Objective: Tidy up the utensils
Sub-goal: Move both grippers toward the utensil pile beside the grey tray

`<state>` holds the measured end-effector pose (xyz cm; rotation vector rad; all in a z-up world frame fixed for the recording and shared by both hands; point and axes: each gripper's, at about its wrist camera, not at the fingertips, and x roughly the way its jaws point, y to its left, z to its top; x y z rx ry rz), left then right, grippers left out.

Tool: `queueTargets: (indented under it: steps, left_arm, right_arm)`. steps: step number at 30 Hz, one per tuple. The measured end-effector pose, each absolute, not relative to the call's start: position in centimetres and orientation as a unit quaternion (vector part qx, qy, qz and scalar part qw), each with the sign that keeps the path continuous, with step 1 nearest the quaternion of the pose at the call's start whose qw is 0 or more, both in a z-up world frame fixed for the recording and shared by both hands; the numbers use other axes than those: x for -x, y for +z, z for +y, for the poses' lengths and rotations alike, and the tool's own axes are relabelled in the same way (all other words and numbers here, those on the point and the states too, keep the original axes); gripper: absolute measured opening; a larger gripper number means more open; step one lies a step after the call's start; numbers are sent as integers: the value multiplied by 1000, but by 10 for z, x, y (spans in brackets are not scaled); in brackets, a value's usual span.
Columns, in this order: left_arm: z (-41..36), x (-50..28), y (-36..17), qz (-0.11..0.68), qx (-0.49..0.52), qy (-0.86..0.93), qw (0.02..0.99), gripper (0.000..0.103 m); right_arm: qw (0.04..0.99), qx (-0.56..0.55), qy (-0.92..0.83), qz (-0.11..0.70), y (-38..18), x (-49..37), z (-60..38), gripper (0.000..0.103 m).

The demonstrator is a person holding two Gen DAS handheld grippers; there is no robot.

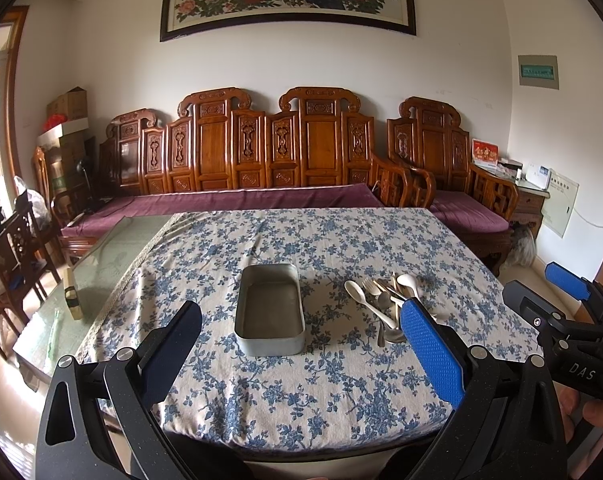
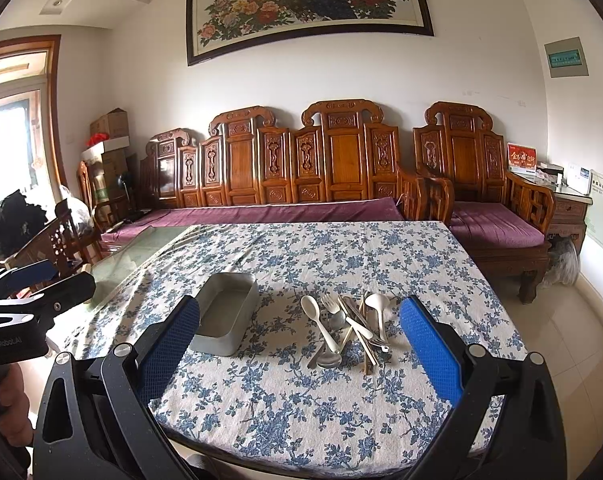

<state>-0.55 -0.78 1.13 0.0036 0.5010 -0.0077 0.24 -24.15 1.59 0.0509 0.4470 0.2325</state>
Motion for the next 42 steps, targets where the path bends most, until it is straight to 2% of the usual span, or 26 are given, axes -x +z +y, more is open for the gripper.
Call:
queueTargets:
  steps: [14, 20, 36, 42]
  left_arm:
    - [-8, 5, 9, 250, -3, -4, 968, 97]
    - [-8, -11, -6, 276, -5, -11, 961, 97]
    - [-30, -69, -63, 341, -32, -47, 938, 97]
    - [-43, -95, -88, 372, -34, -64, 925, 97]
  right_arm:
    - [968, -25, 115, 221, 15, -2, -244, 100]
    - [965, -24, 112, 235, 11, -8, -243, 100]
    - [954, -18, 102, 282, -49, -63, -271, 100]
    - [948, -26, 105, 300, -68, -89, -288, 93]
